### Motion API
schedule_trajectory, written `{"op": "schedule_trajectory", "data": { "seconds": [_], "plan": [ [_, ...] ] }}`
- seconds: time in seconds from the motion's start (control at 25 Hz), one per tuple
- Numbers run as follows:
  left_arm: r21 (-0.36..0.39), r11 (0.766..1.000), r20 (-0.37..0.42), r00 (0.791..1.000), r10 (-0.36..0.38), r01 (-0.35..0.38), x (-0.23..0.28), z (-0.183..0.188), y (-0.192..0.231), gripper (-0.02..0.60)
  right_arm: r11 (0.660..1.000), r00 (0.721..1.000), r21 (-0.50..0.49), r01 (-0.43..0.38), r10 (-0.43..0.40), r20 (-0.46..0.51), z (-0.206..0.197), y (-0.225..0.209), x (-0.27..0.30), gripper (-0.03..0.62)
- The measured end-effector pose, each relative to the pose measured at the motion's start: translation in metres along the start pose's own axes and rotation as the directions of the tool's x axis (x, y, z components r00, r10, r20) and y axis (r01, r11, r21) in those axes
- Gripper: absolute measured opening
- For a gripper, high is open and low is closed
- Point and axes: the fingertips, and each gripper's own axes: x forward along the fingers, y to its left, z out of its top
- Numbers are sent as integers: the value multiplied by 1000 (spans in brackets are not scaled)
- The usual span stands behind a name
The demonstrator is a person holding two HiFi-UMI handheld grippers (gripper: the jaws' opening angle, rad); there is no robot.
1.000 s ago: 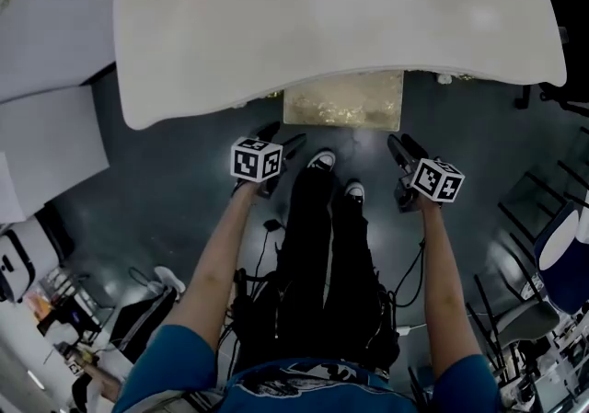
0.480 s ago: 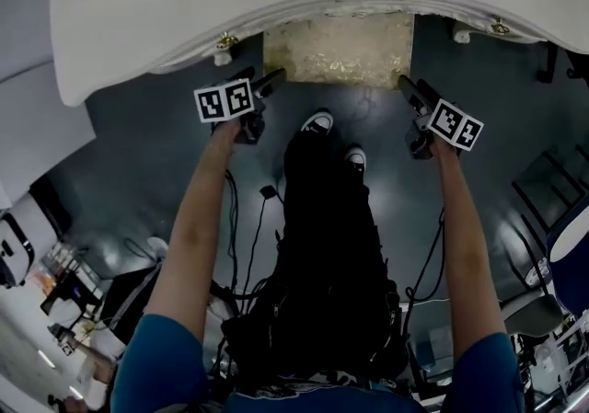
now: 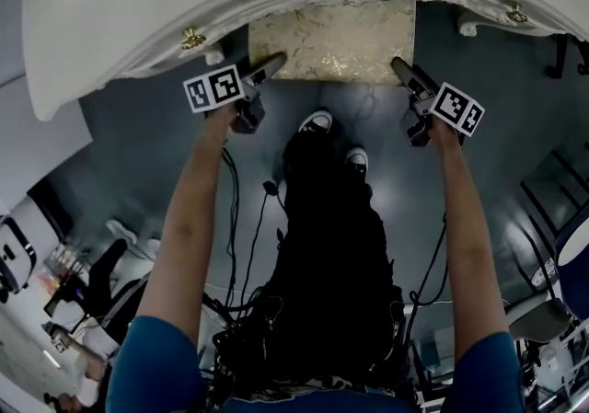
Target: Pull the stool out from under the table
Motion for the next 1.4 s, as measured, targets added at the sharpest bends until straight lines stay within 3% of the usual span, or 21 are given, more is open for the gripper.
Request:
{"op": "schedule_trajectory", "data": {
  "seconds": [0.08, 0.56, 0.84, 1.4],
  "plan": [
    [-32, 999, 16, 1000, -20, 20, 2, -1, 2, 489, 999, 999, 24, -31, 31, -24, -2, 6, 3, 331],
    [-3, 999, 98, 995, 34, -34, -11, -11, -2, 454, 1000, 1000, 9, 1, 0, -30, -9, 4, -5, 310],
    [-35, 998, 82, 995, 47, -44, -26, -51, 2, 453, 1000, 992, 17, -14, 16, -122, -41, -3, -19, 308],
    [-114, 991, 70, 995, 77, -69, -61, -141, -3, 451, 1000, 976, -20, -19, 14, -219, -97, -19, -63, 308]
  ]
}}
